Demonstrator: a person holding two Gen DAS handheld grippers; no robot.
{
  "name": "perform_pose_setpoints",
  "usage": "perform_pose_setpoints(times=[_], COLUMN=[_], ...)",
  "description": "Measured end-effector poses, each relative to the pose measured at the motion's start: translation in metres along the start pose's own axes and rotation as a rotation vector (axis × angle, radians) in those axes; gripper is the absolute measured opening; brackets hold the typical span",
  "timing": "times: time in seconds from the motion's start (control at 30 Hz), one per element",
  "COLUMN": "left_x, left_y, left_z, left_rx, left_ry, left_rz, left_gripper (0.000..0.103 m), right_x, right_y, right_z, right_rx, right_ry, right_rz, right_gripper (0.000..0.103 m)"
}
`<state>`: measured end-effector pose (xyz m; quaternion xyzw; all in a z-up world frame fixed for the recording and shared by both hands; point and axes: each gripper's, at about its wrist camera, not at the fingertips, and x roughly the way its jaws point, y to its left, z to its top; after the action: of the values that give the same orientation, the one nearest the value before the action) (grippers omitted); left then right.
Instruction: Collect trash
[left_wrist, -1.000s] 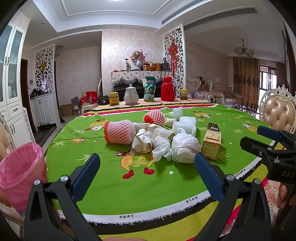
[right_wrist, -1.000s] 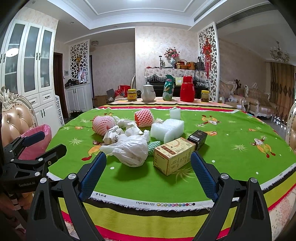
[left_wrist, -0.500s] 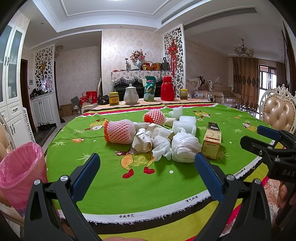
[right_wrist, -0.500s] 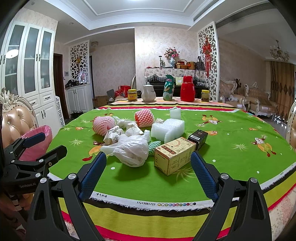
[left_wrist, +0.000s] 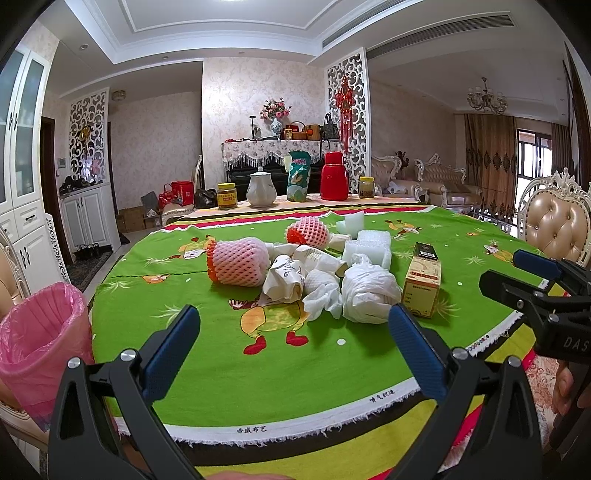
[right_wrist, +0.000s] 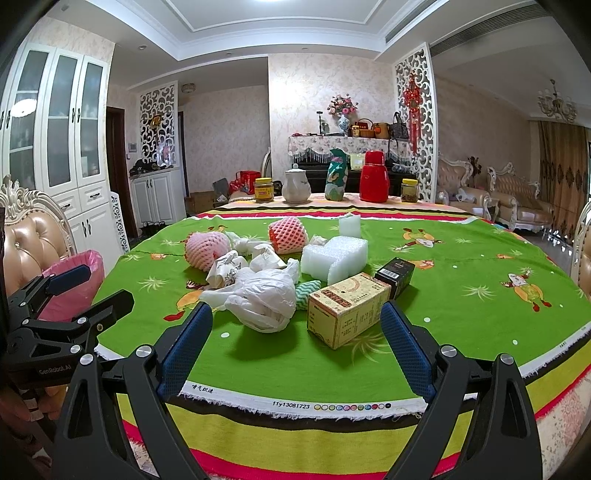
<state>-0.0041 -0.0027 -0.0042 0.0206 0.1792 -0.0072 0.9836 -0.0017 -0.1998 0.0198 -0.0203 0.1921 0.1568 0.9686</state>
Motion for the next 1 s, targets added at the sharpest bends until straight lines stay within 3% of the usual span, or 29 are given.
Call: perform_pose_setpoints(times=[1.0], left_x=[0.0036], left_y=[0.0026], left_z=[-0.0017], left_rx=[-0.010], left_ry=[0.007], left_rz=[-0.010], left_gripper=[0.099], right_x=[0.0030], right_y=[-0.0003], right_z=[0.0037], right_rx=[0.002], right_ry=[0.008], right_rz=[-0.003], right_gripper=[0.087])
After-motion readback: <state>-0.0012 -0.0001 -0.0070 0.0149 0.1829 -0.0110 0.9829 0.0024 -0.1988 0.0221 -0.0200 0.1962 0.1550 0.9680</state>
